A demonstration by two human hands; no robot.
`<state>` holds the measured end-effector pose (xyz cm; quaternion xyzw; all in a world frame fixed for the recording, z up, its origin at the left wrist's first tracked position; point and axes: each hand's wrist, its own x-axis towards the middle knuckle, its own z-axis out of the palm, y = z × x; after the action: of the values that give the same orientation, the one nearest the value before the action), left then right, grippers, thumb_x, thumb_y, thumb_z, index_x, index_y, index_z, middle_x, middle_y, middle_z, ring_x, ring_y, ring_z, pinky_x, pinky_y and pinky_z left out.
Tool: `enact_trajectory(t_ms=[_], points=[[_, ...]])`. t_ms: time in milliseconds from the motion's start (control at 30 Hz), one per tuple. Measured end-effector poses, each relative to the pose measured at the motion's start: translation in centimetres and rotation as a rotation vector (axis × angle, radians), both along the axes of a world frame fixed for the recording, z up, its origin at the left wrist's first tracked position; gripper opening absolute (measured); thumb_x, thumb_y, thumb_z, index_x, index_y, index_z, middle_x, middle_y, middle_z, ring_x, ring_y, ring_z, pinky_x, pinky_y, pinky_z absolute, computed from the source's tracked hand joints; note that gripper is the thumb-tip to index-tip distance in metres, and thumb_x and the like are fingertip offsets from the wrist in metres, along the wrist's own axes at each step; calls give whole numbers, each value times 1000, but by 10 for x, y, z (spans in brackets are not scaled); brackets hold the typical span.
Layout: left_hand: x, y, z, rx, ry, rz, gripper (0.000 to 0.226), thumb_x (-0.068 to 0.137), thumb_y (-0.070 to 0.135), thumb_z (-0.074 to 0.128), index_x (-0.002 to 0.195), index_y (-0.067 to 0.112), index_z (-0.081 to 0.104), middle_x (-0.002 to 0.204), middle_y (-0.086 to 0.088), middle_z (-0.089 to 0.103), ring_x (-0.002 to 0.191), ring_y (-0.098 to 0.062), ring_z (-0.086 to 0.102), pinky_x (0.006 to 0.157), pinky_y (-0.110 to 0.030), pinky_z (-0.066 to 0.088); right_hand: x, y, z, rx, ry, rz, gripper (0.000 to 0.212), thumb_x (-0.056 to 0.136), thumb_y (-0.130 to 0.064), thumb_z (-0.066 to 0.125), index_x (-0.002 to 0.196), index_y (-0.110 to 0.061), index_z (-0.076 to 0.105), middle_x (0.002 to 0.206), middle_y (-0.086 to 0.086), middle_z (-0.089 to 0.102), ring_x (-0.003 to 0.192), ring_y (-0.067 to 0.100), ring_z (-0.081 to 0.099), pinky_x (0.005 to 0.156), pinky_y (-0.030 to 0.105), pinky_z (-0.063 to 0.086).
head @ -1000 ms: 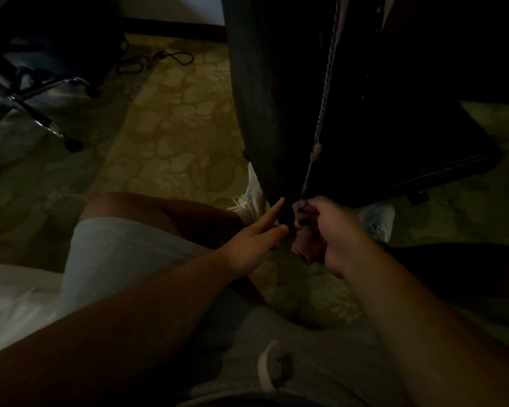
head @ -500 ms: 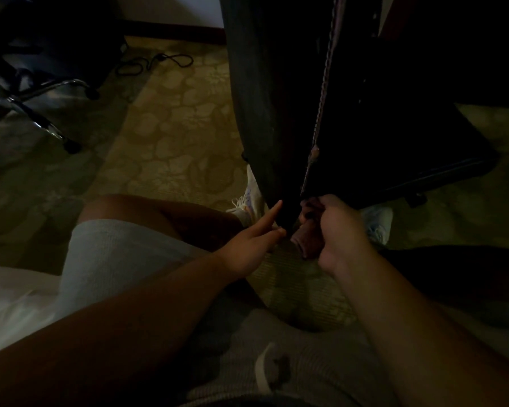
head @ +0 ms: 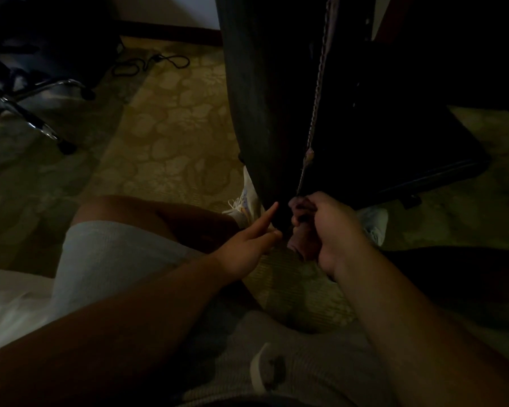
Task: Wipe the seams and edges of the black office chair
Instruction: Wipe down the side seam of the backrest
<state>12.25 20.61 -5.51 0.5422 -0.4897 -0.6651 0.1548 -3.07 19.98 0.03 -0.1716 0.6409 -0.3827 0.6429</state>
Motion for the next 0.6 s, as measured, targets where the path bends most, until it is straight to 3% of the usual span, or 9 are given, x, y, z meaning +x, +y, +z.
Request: enact_trajectory(t_ms=[100,200,267,400,500,600], points=[[1,1,1,9,22,7,59,108,26,44,152,53,17,141,18,49,127,-7,48,69,-5,46,0,-1,0,-17,-10,-138,28,98,-33,51,103,-12,68,79,2,63,67,15,56,54,29,42],[0,2,3,15,34,25,59,107,26,45,151,55,18,153,10,43,137,-13,44,67,-3,45,-7,-4,1,-15,9,15,29,97,-33,51,90,-13,70,67,1,61,62,16,53,59,32,43],[-1,1,4,9,31,36,57,107,27,45,148,57,19,144,13,47,134,-13,47,70,-6,46,-8,-5,4,-12,11,79,31,97,-31,50,82,-13,70,61,0,58,58,15,51,57,32,42],[-1,1,9,-30,38,31,56,108,24,42,150,51,17,118,22,54,107,0,55,68,-2,46,-5,-5,5,-15,-27,-104,29,99,-33,50,91,-11,68,67,0,61,61,15,54,56,31,43],[-1,2,17,-68,92,73,57,108,19,40,157,40,20,115,21,52,102,1,55,66,0,45,-6,-5,8,-34,-19,2,30,99,-32,50,86,-11,67,61,0,59,58,14,52,57,32,44],[-2,2,27,-122,158,138,54,108,15,39,155,37,25,117,23,53,99,8,62,73,-4,48,-3,-7,11,-19,-33,-93,29,99,-30,50,90,-9,68,68,0,63,59,13,56,55,30,45]])
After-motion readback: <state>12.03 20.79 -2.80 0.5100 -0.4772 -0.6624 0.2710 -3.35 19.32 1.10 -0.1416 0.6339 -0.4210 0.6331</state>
